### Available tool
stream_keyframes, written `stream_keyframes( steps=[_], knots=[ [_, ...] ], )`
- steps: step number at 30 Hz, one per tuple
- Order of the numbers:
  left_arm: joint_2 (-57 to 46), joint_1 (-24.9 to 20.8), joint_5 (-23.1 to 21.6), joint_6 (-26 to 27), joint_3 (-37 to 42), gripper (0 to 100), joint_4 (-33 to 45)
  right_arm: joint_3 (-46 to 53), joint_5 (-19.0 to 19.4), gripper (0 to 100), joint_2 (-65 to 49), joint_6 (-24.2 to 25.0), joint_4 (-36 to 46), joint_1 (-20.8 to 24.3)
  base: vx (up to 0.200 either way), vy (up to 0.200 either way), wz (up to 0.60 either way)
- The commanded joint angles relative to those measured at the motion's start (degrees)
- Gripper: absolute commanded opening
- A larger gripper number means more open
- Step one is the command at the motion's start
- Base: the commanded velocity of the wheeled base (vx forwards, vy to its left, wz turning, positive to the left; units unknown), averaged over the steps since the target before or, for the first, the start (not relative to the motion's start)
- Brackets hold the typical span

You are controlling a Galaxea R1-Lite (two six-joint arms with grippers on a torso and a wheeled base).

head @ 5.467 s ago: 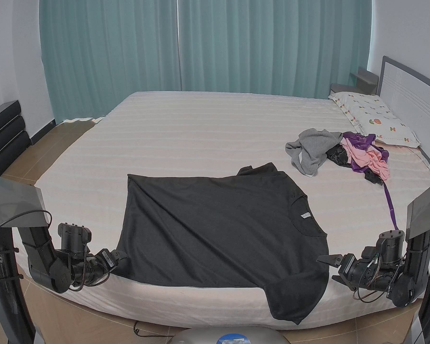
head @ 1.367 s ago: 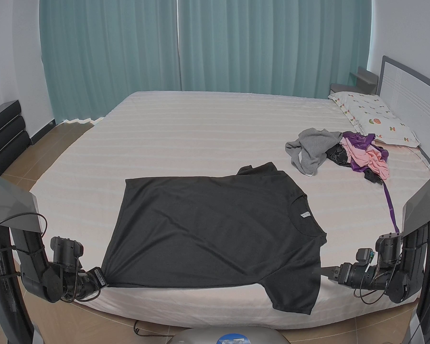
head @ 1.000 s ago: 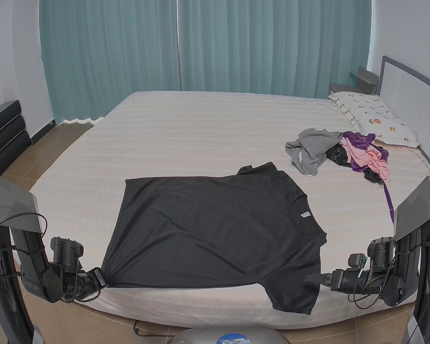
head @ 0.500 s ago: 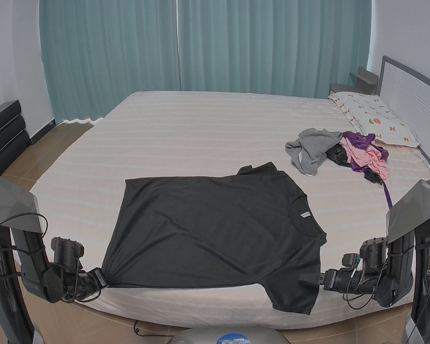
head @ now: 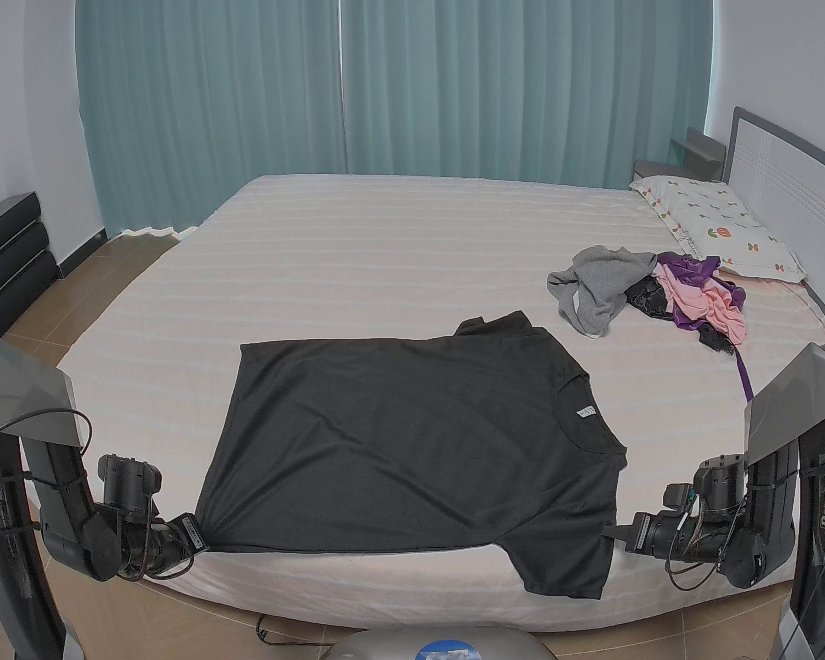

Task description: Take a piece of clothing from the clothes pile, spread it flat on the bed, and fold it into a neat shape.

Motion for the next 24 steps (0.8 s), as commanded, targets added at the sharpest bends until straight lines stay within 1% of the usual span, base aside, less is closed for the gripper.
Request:
stream_keyframes(
  steps=[1,2,4,7,9,12,16,21,24],
  knots=[
    [0.1,0.0,0.0,-0.2,0.0,0,0.0,1.1,-2.2,0,-1.8,-0.1,-0.9,1.2,0.0,0.0,0.0],
    [0.1,0.0,0.0,-0.2,0.0,0,0.0,1.9,-2.9,0,-2.3,-0.2,-0.9,1.4,0.0,0.0,0.0],
    [0.1,0.0,0.0,-0.2,-0.1,0,0.0,3.9,-3.0,0,-3.6,-0.3,-1.0,1.3,0.0,0.0,0.0],
    [0.1,-0.1,0.0,0.0,0.2,0,0.0,6.2,-2.5,0,-5.3,-0.1,-0.9,0.9,0.0,0.0,0.0],
    [0.1,0.0,0.1,0.2,0.3,0,0.0,8.7,-1.3,0,-5.6,-0.1,-1.0,0.6,0.0,0.0,0.0],
    [0.0,0.0,0.1,0.1,0.4,0,0.0,8.7,-1.0,0,-4.9,1.2,-0.9,0.1,0.0,0.0,0.0],
    [0.0,0.0,0.1,0.2,0.4,0,0.0,8.7,-1.1,0,-5.0,1.3,-0.8,-0.5,0.0,0.0,0.0],
    [-0.4,0.0,0.1,0.5,1.2,0,0.0,8.7,-1.0,0,-6.0,0.5,5.0,-0.1,0.0,0.0,0.0],
    [-0.5,0.0,0.4,0.7,1.3,0,0.0,8.7,-1.1,0,-7.0,0.5,6.0,-0.1,0.0,0.0,0.0]
  ],
)
